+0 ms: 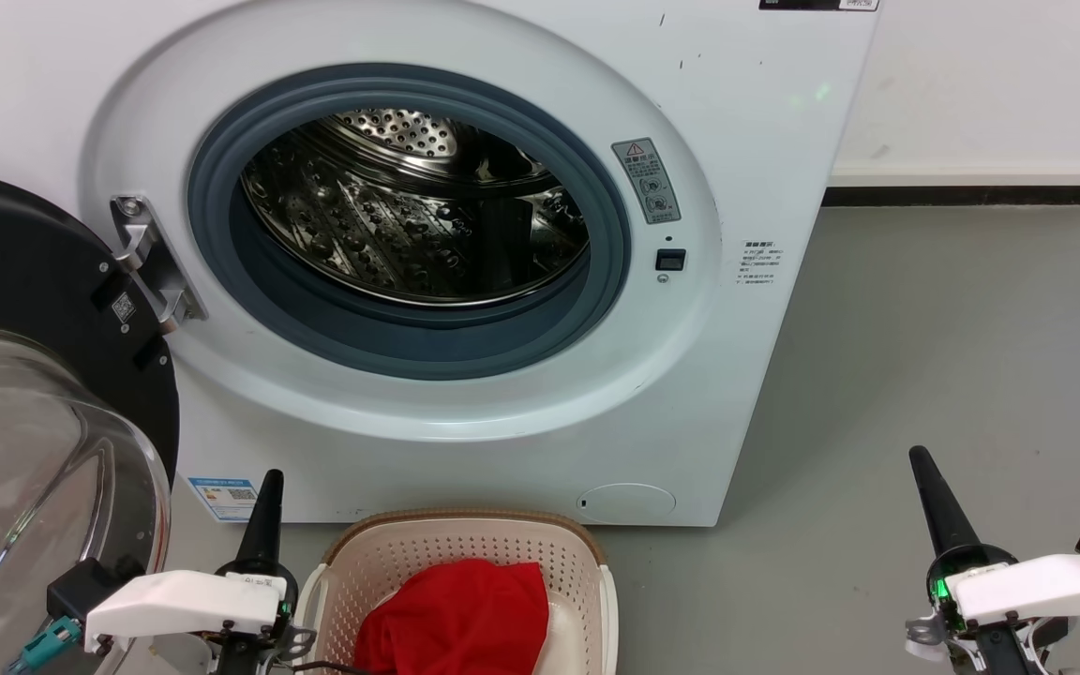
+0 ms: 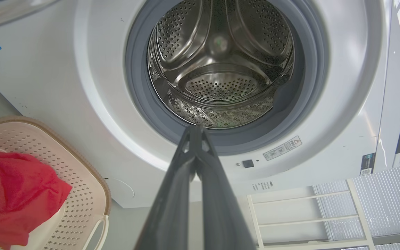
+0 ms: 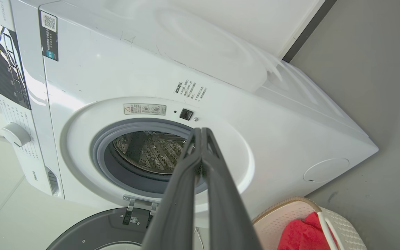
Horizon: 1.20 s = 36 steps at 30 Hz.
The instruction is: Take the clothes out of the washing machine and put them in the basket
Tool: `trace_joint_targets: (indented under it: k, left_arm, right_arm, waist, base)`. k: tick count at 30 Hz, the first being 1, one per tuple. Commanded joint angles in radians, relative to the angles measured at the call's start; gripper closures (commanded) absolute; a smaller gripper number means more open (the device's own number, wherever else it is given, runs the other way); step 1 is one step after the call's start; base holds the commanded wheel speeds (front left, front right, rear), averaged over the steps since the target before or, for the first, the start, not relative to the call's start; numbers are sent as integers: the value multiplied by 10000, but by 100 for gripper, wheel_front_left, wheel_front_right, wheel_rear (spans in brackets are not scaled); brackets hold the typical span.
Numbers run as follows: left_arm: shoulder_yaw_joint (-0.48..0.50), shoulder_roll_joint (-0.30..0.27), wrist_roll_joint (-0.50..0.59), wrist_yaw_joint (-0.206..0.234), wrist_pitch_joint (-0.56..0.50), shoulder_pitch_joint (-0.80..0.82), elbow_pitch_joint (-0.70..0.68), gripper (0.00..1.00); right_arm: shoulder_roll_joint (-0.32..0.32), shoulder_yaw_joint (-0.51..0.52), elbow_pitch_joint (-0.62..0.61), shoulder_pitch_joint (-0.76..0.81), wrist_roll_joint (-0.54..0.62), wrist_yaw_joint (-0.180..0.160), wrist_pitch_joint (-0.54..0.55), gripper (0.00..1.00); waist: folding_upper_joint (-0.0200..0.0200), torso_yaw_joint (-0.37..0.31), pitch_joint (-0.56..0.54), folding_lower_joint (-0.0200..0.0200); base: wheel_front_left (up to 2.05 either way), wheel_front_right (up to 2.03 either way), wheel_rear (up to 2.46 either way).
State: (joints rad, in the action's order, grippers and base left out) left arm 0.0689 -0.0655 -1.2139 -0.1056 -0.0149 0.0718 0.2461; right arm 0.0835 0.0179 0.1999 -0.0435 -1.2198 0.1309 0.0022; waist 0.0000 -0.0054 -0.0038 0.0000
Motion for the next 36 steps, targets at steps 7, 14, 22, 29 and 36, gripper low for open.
trace_joint_targets:
  k: [7,14,22,29,36]
  left_arm:
    - [142,18,-967,-105,-247,261,-72,100]
    - [209,51,-1577,-125,-402,297,-60,100]
    - [276,79,-2230,-180,-565,346,-47,100]
    - [338,107,-2769,-206,-706,374,-36,100]
    - [401,128,-3277,-238,-844,389,-26,100]
  right_arm:
    - [41,138,68,-332,-1069,-1,208,100]
    - [28,219,144,-417,-1717,-2,331,100]
    - [9,309,222,-472,-2409,-2,443,100]
    - [-9,386,286,-534,-2983,-2,561,100]
    - [-27,467,352,-617,-3522,-3,672,100]
  waist:
    - [0,10,13,0]
    - [0,18,23,0]
    - [0,27,34,0]
    - [0,34,44,0]
    - [0,42,54,0]
  base:
    - [0,0,0]
    - [0,0,0]
    - [0,0,0]
    - [0,0,0]
    - [0,0,0]
